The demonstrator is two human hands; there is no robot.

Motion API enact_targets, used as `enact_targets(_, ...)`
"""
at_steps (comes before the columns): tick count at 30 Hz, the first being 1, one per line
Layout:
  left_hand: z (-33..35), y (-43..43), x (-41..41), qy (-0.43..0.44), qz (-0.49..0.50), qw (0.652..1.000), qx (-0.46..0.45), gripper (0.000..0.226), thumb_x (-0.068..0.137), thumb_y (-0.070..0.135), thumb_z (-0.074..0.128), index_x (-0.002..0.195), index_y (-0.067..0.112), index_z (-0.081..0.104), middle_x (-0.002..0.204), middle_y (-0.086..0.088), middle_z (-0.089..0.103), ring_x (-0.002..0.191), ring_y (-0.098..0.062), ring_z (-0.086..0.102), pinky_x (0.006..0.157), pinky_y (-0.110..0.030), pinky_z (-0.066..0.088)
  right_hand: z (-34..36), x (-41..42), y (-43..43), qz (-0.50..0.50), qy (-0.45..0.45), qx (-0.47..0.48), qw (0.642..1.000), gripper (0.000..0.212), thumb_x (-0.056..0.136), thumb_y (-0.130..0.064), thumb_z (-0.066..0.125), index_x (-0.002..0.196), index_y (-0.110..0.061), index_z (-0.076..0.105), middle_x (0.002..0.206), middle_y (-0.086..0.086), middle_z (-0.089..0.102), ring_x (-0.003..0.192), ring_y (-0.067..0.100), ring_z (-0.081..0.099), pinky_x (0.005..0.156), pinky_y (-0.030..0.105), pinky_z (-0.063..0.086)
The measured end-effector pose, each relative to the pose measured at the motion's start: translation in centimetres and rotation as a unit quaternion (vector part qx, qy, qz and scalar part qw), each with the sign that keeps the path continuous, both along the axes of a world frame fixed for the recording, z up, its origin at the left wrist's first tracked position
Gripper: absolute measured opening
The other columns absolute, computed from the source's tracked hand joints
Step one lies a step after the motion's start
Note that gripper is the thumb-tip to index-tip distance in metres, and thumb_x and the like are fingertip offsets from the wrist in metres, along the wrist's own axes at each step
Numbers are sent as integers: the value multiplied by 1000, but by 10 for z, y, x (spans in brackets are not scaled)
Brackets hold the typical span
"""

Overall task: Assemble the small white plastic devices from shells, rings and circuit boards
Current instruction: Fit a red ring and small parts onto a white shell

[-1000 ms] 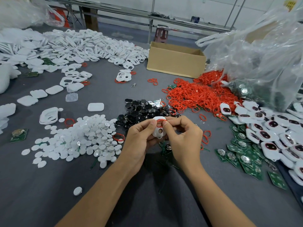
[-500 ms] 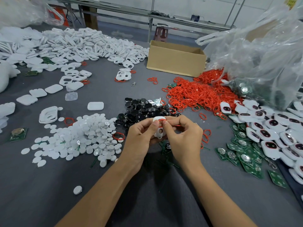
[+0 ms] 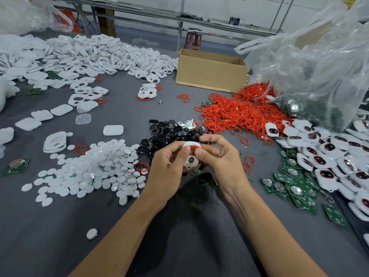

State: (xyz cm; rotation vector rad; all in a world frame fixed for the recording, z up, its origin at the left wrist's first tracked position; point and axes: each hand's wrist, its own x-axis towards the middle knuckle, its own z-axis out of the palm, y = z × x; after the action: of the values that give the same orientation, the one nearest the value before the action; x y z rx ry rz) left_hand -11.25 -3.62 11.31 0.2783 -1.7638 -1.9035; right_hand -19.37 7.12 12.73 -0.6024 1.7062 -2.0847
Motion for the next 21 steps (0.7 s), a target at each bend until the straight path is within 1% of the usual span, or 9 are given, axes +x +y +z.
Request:
enact_targets(2, -1, -1, 0, -3, 5, 1000, -16, 24, 100, 17, 52, 95, 27, 73, 89, -5, 74, 87, -30, 72, 83, -52, 58, -2, -3, 3, 38, -19, -9, 999, 25, 75, -2, 69, 100, -8, 69, 93, 15, 73, 82, 26, 67, 80, 40, 53)
enact_targets(4, -1, 0, 0, -5, 7, 1000, -27, 24, 100, 17, 52, 94, 28, 72, 89, -4, 74, 86, -29, 72, 83, -54, 57, -4, -5, 4, 50, -17, -6, 999, 29, 71, -9, 72, 99, -4, 71, 95, 18, 73, 85, 27, 68, 83, 42, 53)
enact_targets(6, -2, 0, -1, -6, 9, 1000, -28, 23, 100, 15, 51, 95, 25, 72, 90, -5, 74, 88, -30, 71, 84, -56, 56, -6, -6, 4, 48, -22, -7, 999, 31, 68, -10, 74, 98, -3, 72, 96, 21, 72, 85, 29, 68, 84, 43, 52)
enact_targets(8, -2, -1, -1, -8, 8, 1000, -25, 23, 101, 15, 51, 97, 22, 72, 91, -5, 73, 89, -30, 71, 85, -55, 56, -7, -6, 3, 44, -18, -12, 999, 30, 68, -13, 75, 97, -6, 73, 95, 19, 73, 84, 27, 68, 82, 40, 54)
enact_targets(11, -2, -1, -1, -7, -2, 1000, -17, 22, 100, 15, 51, 99, 22, 72, 93, -5, 74, 91, -29, 71, 82, -44, 60, -8, -5, 2, 48, -34, -26, 998, 27, 71, -20, 73, 95, -8, 73, 89, 16, 74, 77, 25, 69, 74, 37, 55)
enact_targets(13, -1, 0, 0, -5, -14, 1000, -21, 22, 100, 14, 51, 98, 24, 71, 93, -5, 74, 92, -29, 71, 80, -40, 60, -8, -4, 1, 54, -55, -41, 996, 25, 74, -19, 70, 93, -5, 72, 84, 14, 73, 72, 23, 69, 69, 33, 56)
enact_targets(15, -2, -2, 0, -4, -22, 998, -51, 21, 100, 15, 52, 99, 25, 71, 93, -4, 73, 92, -27, 70, 84, -47, 59, -8, -5, 2, 68, -71, -55, 994, 23, 75, -15, 67, 94, -2, 68, 81, 12, 73, 70, 20, 68, 67, 30, 56)
enact_targets(17, -2, -3, 1, 1, -33, 997, -77, 18, 99, 21, 53, 102, 23, 71, 94, -2, 73, 93, -26, 70, 87, -52, 56, -7, -6, 3, 86, -88, -66, 990, 22, 74, -11, 65, 93, 0, 65, 79, 11, 73, 70, 19, 67, 69, 29, 55)
enact_targets(21, -1, -3, 3, 9, -42, 993, -106, 20, 95, 26, 52, 102, 24, 70, 95, 2, 72, 94, -21, 69, 88, -53, 55, -7, -10, 5, 105, -116, -82, 984, 21, 68, -8, 67, 88, -2, 65, 81, 12, 72, 72, 19, 67, 72, 28, 54)
